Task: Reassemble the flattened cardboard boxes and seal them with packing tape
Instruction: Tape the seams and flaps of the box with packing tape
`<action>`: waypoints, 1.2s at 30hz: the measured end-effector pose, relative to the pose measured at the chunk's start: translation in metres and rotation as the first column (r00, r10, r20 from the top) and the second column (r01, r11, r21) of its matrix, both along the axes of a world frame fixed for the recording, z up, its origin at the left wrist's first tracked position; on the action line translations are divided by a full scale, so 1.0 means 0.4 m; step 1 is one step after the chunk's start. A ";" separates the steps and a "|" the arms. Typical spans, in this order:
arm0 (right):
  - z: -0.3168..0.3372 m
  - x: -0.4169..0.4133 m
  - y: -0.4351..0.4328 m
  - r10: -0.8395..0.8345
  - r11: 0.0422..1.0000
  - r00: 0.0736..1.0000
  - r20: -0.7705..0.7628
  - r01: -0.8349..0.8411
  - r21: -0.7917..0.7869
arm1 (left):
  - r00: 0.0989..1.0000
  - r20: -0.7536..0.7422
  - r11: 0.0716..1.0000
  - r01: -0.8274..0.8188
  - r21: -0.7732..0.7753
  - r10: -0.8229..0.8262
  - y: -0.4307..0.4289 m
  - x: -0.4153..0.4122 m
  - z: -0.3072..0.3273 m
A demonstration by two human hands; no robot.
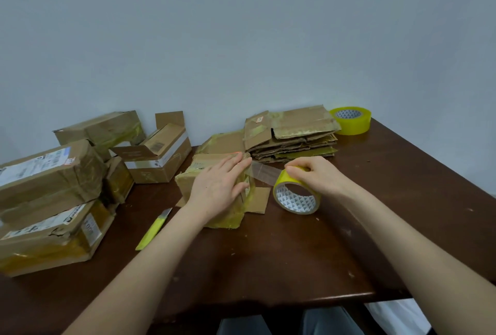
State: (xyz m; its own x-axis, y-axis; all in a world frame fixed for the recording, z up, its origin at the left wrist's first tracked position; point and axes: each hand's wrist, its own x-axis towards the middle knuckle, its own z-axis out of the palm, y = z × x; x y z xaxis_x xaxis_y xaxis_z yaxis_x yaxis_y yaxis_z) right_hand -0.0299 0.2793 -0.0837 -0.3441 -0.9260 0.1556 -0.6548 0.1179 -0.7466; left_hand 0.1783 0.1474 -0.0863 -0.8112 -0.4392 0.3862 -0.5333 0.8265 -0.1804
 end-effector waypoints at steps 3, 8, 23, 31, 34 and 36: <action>0.019 0.010 -0.010 0.006 0.998 0.994 -0.106 0.000 0.056 | 1.000 0.001 1.000 -0.015 -0.005 0.015 -0.004 0.014 -0.002; 0.043 0.040 -0.030 0.002 0.989 0.973 -0.232 0.032 0.141 | 0.996 -0.056 0.997 -0.073 -0.005 0.073 0.003 0.019 -0.017; 0.041 0.147 -0.084 -0.177 0.970 0.959 -0.223 0.209 0.127 | 0.699 0.029 0.633 -0.664 0.398 0.714 0.007 0.344 -0.101; 0.047 0.135 -0.067 -0.169 0.975 0.973 -0.157 0.189 0.119 | 0.657 -0.131 0.645 -0.647 0.406 0.742 0.003 0.365 -0.096; 0.047 0.114 -0.062 -0.157 0.981 0.982 -0.105 0.168 0.099 | 0.622 -0.432 0.757 -0.519 0.397 0.653 0.027 0.338 -0.026; 0.045 0.102 -0.058 -0.158 0.983 0.984 -0.079 0.164 0.083 | 0.637 -0.574 0.858 -0.395 0.329 0.514 0.060 0.279 0.043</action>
